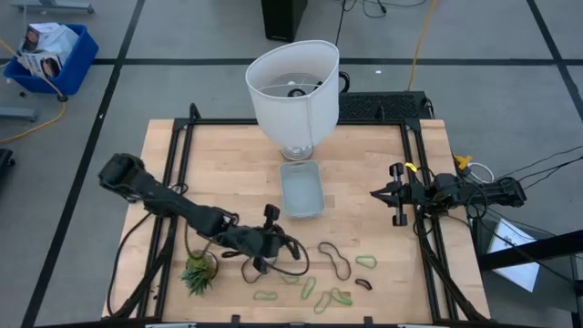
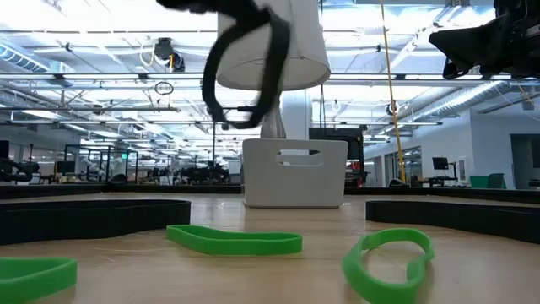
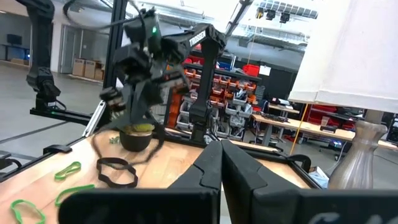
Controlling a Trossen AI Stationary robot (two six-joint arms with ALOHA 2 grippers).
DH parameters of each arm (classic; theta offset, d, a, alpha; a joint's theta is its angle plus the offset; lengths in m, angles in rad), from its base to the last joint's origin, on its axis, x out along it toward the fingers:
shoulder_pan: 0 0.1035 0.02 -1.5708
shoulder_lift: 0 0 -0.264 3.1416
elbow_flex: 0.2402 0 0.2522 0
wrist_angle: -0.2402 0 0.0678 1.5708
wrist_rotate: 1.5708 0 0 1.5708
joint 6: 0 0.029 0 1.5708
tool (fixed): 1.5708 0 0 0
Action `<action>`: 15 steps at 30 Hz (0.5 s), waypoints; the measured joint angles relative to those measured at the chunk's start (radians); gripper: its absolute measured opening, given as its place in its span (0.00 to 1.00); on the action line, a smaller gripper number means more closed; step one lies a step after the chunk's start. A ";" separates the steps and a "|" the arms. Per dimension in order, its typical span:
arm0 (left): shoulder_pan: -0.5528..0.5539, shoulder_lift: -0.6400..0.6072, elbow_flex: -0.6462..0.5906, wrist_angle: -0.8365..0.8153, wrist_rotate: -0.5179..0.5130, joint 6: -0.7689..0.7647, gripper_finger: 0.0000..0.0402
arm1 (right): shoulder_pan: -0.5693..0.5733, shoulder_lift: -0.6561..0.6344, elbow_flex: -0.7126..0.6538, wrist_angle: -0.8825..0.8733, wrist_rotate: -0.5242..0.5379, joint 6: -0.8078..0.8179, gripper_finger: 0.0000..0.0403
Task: Pick and place rubber bands into bin
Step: Put the black rubber band into the gray bin
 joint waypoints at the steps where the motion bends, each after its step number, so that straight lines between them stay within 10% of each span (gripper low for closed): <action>1: -0.004 -0.016 0.000 -0.011 -0.022 0.007 0.00 | 0.000 0.000 0.000 0.001 0.000 0.000 0.00; 15: 0.003 -0.225 -0.060 -0.049 -0.066 0.058 0.00 | 0.000 0.000 0.000 0.001 0.000 0.003 0.00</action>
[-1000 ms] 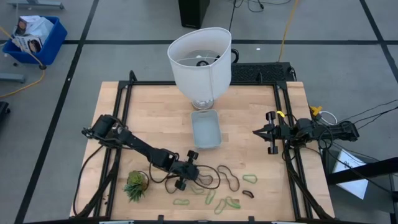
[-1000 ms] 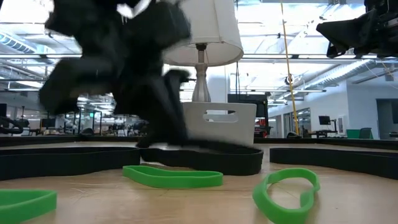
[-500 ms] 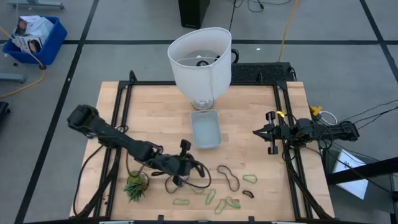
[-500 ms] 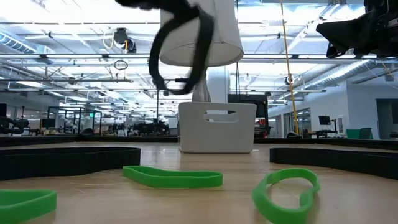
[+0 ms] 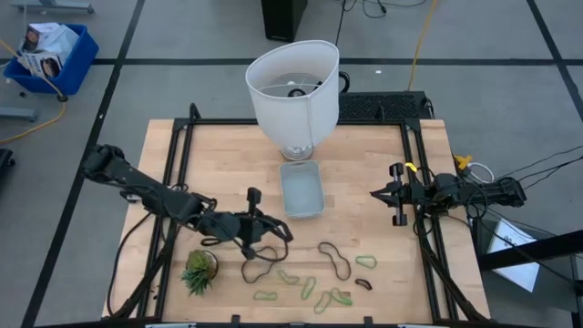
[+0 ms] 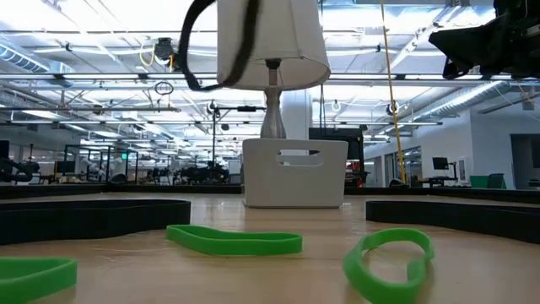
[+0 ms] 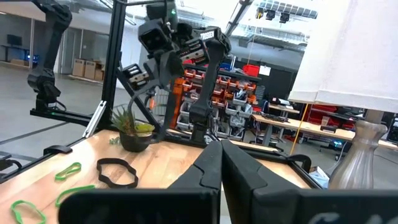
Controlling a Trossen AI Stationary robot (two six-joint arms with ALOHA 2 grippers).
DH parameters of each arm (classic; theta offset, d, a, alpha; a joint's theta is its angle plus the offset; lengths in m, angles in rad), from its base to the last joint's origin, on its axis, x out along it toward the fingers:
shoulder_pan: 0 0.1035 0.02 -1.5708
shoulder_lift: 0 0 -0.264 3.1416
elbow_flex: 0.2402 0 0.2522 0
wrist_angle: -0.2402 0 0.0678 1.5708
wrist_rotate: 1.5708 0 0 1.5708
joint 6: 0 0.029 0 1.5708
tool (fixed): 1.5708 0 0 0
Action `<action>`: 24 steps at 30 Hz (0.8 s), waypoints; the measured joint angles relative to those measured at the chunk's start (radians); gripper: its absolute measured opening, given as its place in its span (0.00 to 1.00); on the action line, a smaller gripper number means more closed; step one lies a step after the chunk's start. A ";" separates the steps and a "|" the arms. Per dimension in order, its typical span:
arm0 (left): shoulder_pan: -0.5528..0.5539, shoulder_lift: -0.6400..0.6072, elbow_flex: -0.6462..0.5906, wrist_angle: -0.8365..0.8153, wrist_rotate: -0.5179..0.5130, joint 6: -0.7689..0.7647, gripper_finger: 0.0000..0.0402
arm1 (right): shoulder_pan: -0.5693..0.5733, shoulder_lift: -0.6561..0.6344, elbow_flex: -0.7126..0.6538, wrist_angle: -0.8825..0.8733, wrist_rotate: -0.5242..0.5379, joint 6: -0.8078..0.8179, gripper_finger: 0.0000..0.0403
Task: Pick and place rubber bands into bin
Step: Put the black rubber band into the gray bin
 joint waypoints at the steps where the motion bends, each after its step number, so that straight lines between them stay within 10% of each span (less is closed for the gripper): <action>1: 0.004 -0.019 -0.025 0.038 0.011 0.003 0.00 | 0.000 0.000 0.000 0.000 0.000 0.000 0.00; 14: 0.139 -0.306 -0.519 0.597 0.070 -0.152 0.00 | 0.000 0.000 0.000 0.000 0.002 -0.003 0.00; 24: 0.271 -0.200 -0.489 0.691 0.139 -0.218 0.00 | 0.000 0.002 0.000 0.011 0.004 -0.003 0.00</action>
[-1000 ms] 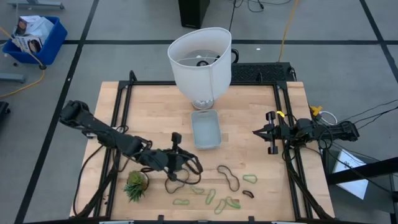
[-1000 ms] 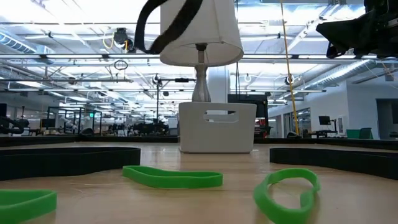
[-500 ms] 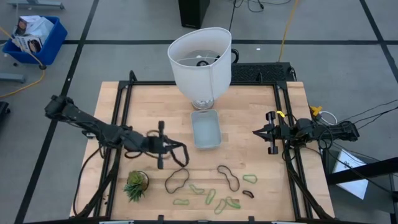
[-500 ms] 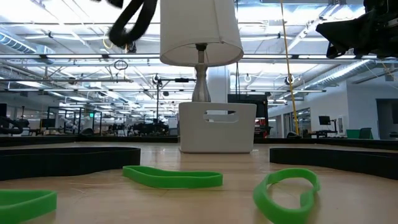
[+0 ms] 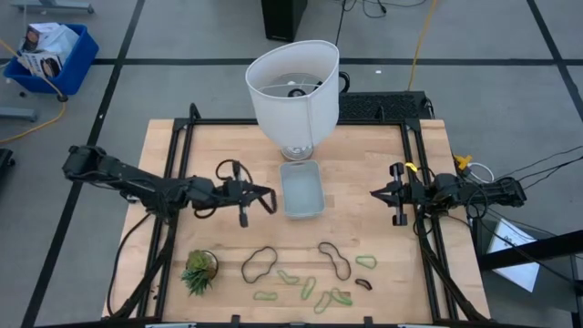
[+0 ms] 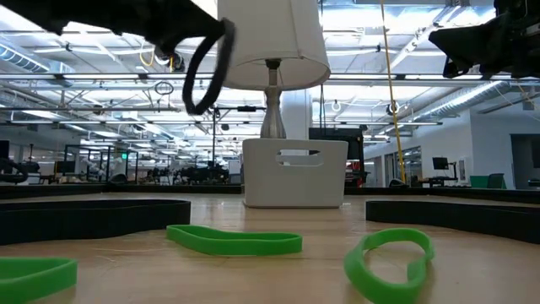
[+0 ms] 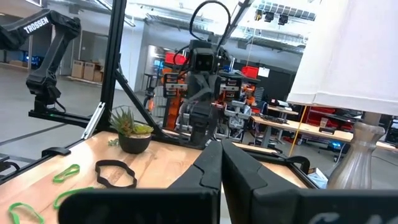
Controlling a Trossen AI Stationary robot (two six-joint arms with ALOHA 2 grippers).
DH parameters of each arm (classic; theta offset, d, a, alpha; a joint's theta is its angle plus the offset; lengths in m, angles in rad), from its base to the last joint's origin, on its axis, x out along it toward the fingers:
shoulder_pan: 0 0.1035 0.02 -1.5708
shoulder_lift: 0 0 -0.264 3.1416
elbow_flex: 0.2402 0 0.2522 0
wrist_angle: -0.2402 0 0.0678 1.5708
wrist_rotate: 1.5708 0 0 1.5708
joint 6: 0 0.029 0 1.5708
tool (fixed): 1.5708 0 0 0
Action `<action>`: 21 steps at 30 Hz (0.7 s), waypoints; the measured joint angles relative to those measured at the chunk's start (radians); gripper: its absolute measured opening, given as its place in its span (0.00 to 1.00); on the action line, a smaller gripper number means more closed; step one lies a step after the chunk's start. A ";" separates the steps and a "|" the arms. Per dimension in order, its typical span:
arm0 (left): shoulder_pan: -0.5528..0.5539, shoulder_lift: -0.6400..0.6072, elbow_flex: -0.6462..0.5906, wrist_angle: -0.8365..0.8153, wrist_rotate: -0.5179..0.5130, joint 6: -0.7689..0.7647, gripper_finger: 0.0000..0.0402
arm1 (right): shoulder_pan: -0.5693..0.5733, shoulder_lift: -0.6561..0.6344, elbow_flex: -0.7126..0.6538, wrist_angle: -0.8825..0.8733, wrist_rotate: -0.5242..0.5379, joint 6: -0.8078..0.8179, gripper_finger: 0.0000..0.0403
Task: Pick and place rubber bands into bin
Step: Put the black rubber band into the gray bin
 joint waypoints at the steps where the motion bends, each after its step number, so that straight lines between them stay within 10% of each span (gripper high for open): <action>1: 0.011 0.019 0.017 -0.007 0.006 0.007 0.00 | 0.000 0.000 0.000 0.001 0.006 0.000 0.00; 21: 0.242 0.465 0.325 -0.011 0.274 0.081 0.00 | 0.000 0.001 0.000 -0.004 0.048 0.000 0.00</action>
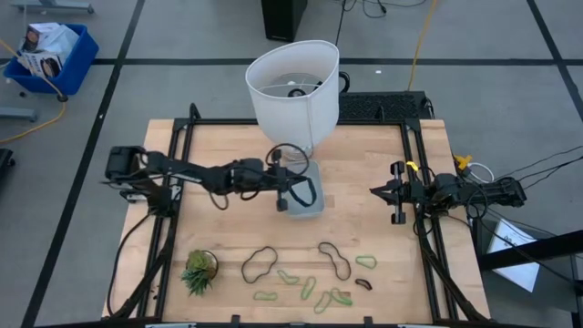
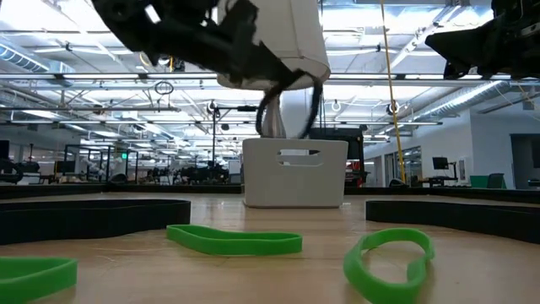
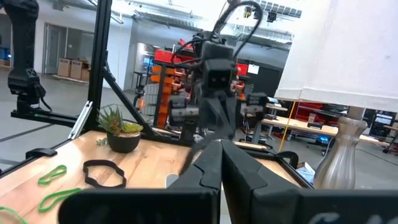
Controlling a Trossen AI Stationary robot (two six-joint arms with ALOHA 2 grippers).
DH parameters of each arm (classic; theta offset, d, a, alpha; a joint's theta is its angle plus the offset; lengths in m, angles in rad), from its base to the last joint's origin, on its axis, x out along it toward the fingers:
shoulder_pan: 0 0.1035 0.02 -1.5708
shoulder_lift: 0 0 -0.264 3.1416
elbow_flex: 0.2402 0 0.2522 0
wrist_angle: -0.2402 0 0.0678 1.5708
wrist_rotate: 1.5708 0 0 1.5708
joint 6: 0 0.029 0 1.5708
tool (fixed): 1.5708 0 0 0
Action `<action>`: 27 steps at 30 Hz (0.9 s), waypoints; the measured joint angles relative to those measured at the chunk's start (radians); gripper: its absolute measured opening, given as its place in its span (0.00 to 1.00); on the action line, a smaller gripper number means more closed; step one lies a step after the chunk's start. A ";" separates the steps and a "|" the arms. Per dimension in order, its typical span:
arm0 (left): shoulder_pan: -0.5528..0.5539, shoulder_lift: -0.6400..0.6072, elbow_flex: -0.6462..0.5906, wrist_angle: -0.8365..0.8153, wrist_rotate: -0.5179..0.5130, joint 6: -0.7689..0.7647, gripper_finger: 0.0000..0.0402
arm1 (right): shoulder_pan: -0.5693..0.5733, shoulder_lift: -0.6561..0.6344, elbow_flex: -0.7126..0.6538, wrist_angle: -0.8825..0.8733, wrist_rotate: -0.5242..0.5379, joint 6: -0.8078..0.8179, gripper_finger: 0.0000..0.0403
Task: Pick and place rubber bands into bin
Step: Put the black rubber band into the gray bin
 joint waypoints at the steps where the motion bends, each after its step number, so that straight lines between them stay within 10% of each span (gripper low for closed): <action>1: 0.006 0.020 0.006 -0.001 0.011 0.000 0.01 | 0.000 0.000 0.000 0.000 0.000 0.000 0.00; 27: 0.047 0.198 0.015 -0.115 0.029 0.015 0.01 | 0.000 0.000 0.000 -0.001 0.001 -0.027 0.00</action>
